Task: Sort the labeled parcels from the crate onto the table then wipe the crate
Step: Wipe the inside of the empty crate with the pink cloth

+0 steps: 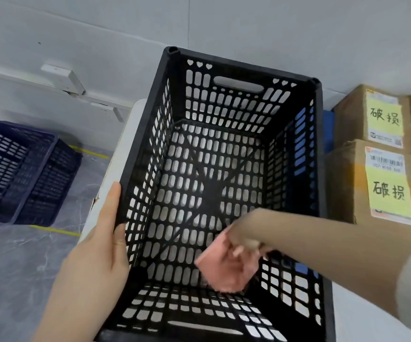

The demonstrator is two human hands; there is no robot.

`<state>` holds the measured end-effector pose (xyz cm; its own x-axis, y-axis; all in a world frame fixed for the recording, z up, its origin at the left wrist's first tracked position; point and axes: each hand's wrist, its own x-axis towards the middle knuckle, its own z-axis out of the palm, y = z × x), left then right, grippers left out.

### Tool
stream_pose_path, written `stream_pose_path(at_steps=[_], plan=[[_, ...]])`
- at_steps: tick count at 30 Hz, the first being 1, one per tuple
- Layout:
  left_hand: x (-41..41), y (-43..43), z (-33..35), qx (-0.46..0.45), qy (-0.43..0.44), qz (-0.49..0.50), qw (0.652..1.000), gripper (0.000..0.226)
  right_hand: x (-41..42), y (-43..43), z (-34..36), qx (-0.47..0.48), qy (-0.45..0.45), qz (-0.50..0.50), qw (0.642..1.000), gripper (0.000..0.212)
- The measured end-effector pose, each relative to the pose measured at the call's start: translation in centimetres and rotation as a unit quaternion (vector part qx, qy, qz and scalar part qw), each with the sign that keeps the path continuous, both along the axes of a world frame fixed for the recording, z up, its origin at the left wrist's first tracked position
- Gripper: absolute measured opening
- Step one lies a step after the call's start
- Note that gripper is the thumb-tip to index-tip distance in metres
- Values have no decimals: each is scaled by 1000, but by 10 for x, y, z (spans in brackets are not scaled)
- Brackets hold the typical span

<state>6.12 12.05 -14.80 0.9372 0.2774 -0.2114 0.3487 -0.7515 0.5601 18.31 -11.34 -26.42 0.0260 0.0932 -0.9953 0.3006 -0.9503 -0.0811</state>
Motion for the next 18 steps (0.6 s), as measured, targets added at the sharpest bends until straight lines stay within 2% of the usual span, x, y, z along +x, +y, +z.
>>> stream_pose_path(at_steps=[1, 2, 3, 5, 6, 7, 9, 11, 12, 13, 14, 15, 16, 17, 18], plan=[[1, 0, 0, -2, 0, 4, 1000, 65, 14, -3, 3, -5, -2, 9, 1000, 29], [1, -1, 0, -2, 0, 4, 1000, 65, 33, -4, 4, -45, -6, -33, 998, 30], [1, -2, 1, -3, 2, 3, 1000, 65, 55, -6, 6, -48, -56, -51, 996, 29], [2, -2, 1, -13, 6, 6, 1000, 65, 105, -13, 14, -20, -246, -82, 966, 25], [2, -2, 1, -15, 9, 5, 1000, 65, 125, -15, 21, -42, -346, -69, 935, 33], [2, -2, 2, -16, 10, 6, 1000, 65, 143, -19, 29, -70, -401, -59, 912, 44], [3, -2, 2, -16, 6, 10, 1000, 65, 171, -25, 34, -51, -449, -157, 878, 55], [3, -2, 1, -4, 6, 4, 1000, 65, 168, -23, 29, 39, -430, -297, 852, 49], [3, -3, 1, 2, 7, 3, 1000, 65, 154, -20, 27, 111, -411, -396, 814, 44], [3, -3, 0, 4, 7, 6, 1000, 66, 139, -14, 24, 193, -400, -494, 748, 39], [3, -3, 0, 5, 7, 10, 1000, 66, 121, -11, 16, 234, -404, -598, 652, 36], [2, -3, 0, 6, 8, 11, 1000, 67, 113, -4, 13, 230, -403, -633, 620, 37], [2, -4, 0, 6, 9, 12, 1000, 66, 105, 0, 14, 196, -410, -644, 615, 36], [2, -4, 0, 4, 8, 15, 1000, 66, 100, 3, 14, 104, -430, -635, 634, 29], [3, -4, 0, 4, 8, 17, 1000, 66, 98, 6, 14, -10, -450, -580, 679, 20]])
